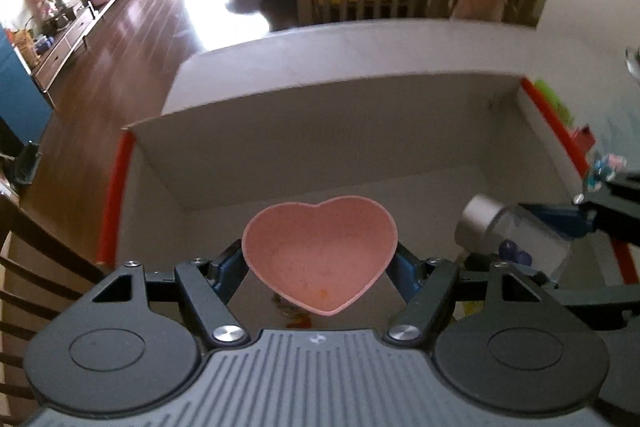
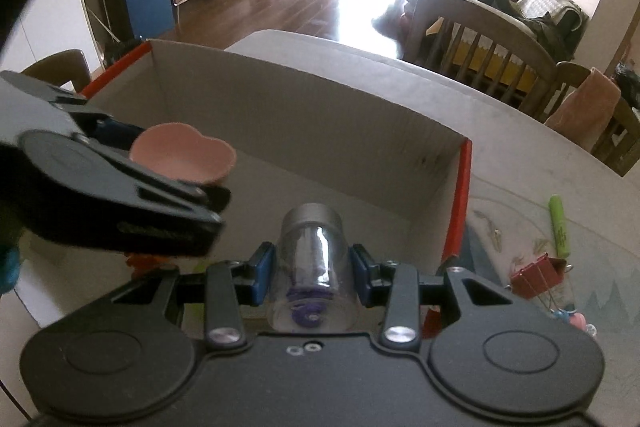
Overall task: Organize rigid objects
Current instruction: 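Carry the glass jar in right tool and pink dish in left tool into the box, then open left tool to set the pink dish in the box while right tool releases the jar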
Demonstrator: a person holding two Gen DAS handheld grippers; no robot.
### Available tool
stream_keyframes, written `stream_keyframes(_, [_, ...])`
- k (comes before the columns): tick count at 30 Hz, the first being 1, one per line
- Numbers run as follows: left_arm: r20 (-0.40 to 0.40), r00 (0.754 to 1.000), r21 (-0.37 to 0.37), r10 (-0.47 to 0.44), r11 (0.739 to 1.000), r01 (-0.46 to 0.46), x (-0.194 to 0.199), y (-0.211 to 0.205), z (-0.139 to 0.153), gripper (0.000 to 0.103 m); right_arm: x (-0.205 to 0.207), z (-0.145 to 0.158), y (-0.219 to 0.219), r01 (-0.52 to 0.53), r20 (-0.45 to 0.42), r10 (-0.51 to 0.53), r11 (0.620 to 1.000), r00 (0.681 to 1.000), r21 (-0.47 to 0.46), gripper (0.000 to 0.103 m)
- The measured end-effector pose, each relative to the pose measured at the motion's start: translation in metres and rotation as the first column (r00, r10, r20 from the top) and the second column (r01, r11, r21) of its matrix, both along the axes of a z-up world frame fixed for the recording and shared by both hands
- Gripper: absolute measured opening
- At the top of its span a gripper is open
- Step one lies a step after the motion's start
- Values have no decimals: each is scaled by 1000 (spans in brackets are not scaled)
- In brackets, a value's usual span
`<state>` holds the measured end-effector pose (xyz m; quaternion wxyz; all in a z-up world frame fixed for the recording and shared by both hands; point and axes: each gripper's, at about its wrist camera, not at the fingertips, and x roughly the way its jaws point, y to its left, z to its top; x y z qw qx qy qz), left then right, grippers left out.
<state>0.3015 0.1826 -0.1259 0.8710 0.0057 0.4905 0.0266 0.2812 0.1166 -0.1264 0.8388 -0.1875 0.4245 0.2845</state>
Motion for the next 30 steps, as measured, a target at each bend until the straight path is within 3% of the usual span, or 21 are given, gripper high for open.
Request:
stream_keyframes(7, [-122, 992, -17, -24, 1000, 23, 13, 3, -12, 74, -2, -2, 3, -6, 8, 6, 1000, 1000, -24, 40])
stream_keyframes(15, [-170, 985, -23, -17, 1000, 13, 12, 6, -16, 74, -2, 1, 0, -12, 6, 12, 1000, 1000, -21, 42])
stream_keyframes(30, [-119, 993, -3, 23, 1000, -24, -13, 5, 2, 74, -13, 17, -14, -21, 20, 20, 999, 1000, 34, 57])
